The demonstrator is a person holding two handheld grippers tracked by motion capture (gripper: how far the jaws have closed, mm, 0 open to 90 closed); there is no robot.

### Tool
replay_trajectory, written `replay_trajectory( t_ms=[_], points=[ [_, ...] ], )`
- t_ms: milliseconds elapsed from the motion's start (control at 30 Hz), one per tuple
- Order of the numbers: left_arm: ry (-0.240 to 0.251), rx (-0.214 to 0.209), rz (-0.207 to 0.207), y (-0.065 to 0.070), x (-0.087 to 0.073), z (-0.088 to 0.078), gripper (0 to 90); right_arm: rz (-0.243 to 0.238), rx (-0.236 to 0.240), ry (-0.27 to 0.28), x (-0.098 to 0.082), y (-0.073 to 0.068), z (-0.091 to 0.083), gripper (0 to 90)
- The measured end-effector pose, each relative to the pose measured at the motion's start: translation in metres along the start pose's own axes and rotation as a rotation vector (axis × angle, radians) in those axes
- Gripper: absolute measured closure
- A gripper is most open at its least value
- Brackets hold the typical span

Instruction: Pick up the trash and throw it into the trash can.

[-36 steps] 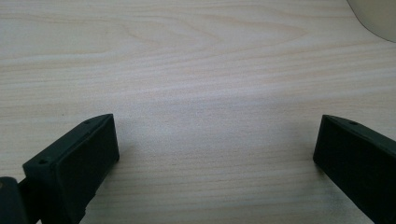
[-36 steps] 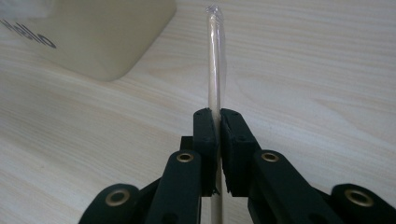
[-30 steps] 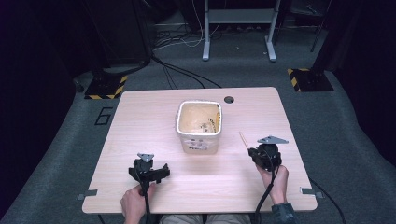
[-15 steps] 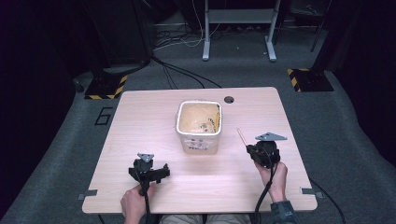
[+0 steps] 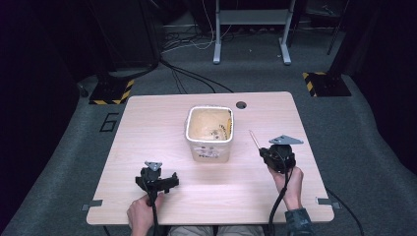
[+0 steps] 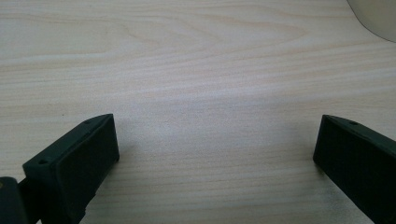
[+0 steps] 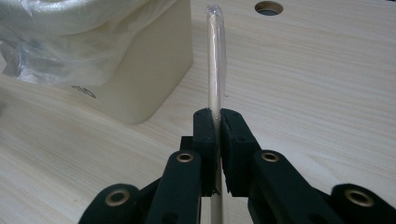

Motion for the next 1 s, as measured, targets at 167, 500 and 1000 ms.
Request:
replay_trajectory(
  t_ms=[167,500,1000],
  points=[
    [0.0,0.0,0.0,0.0,0.0,0.0,0.0,-0.005,0.005,-0.002,0.003,-0.002,0.0,85.3],
    [0.0,0.0,0.0,0.0,0.0,0.0,0.0,-0.011,0.018,0.012,0.013,-0.008,-0.003,85.3],
    [0.0,0.0,0.0,0.0,0.0,0.0,0.0,-0.046,0.031,0.024,0.031,-0.021,-0.008,85.3]
  ],
)
Point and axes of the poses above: each handheld gripper's, and its own axes: z roughly forward along the jaws, x roughly out of its top, y roughly to its right, the point moved 8 cm from there along z, roughly forward along the jaws, and after that the axes turned 15 degrees about z, right-handed, at the moved point
